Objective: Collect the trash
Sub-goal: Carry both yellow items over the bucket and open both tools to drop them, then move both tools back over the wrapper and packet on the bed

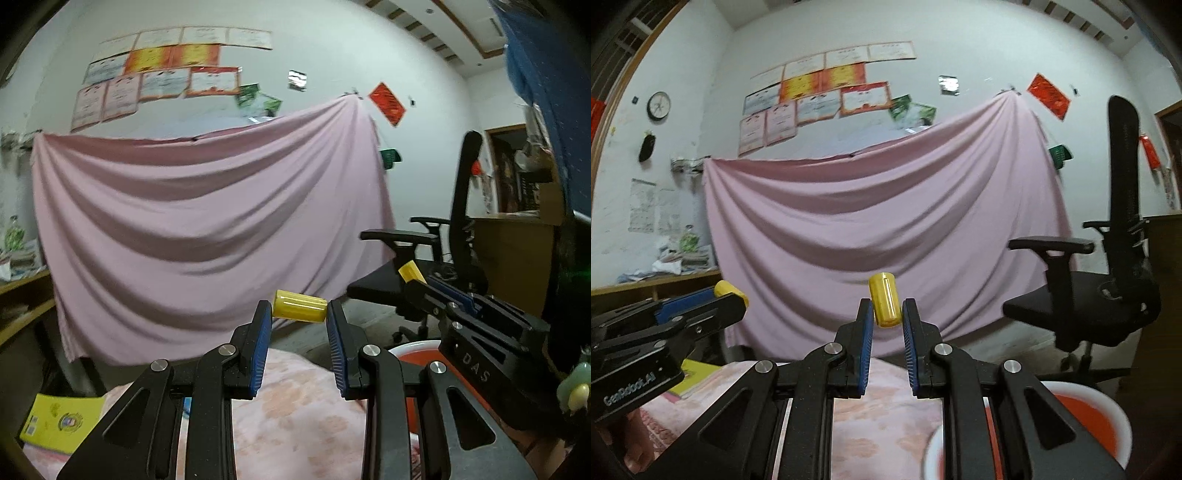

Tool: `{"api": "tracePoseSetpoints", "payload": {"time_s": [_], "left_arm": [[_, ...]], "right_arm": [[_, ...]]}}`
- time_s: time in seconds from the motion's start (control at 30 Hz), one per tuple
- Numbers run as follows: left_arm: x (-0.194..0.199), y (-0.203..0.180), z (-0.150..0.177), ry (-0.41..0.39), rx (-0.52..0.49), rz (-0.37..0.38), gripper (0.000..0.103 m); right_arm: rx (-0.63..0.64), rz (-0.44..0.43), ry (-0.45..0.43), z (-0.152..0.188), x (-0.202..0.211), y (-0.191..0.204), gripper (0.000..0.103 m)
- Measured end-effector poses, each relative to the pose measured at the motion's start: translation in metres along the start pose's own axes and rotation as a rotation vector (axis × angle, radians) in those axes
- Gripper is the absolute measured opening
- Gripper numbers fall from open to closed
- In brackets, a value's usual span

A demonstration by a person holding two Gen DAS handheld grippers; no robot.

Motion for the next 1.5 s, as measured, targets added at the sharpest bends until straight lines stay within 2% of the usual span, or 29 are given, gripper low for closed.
{"api": "tracePoseSetpoints", "payload": {"time_s": [0.27,0.47,0.7,1.07,1.17,1.23,1.27,1.5], "left_arm": [[-0.028,-0.042,0.0,0.028,-0.021,0.071,0.026],[-0.05,-0.061,0.01,0.078,-0.014,0.121,0.026],[-0.075,-0.078,0.023,0.161,0.021,0.189,0.026],[-0.104,-0.095,0.036,0.286,0.118,0.271,0.026],[-0.109,-0.096,0.04,0.321,0.134,0.281,0.03],[-0.111,-0.094,0.041,0.331,0.153,0.285,0.039],[-0.111,-0.094,0.041,0.333,0.162,0.286,0.04],[-0.105,-0.083,0.042,0.334,0.176,0.259,0.04]], "right_arm": [[-0.03,0.078,-0.001,-0.001,0.009,-0.045,0.014],[-0.061,0.118,0.035,0.007,0.009,-0.07,0.014],[-0.096,0.153,0.113,0.023,0.002,-0.093,0.014],[-0.151,0.192,0.18,0.04,0.0,-0.115,0.015],[-0.162,0.201,0.197,0.044,-0.001,-0.12,0.015],[-0.167,0.206,0.203,0.045,-0.001,-0.122,0.015],[-0.168,0.208,0.204,0.045,-0.001,-0.122,0.015],[-0.173,0.216,0.21,0.047,-0.002,-0.125,0.015]]}}
Point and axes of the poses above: each gripper's, at about its wrist camera, not at the fingertips, and x roughly against the way its jaws point, y to its left, z to its underside, the point moved 8 cm from there along -x, roughly the way its jaws point, and after that the axes turned 1 degree about z, right-handed, at the moved point
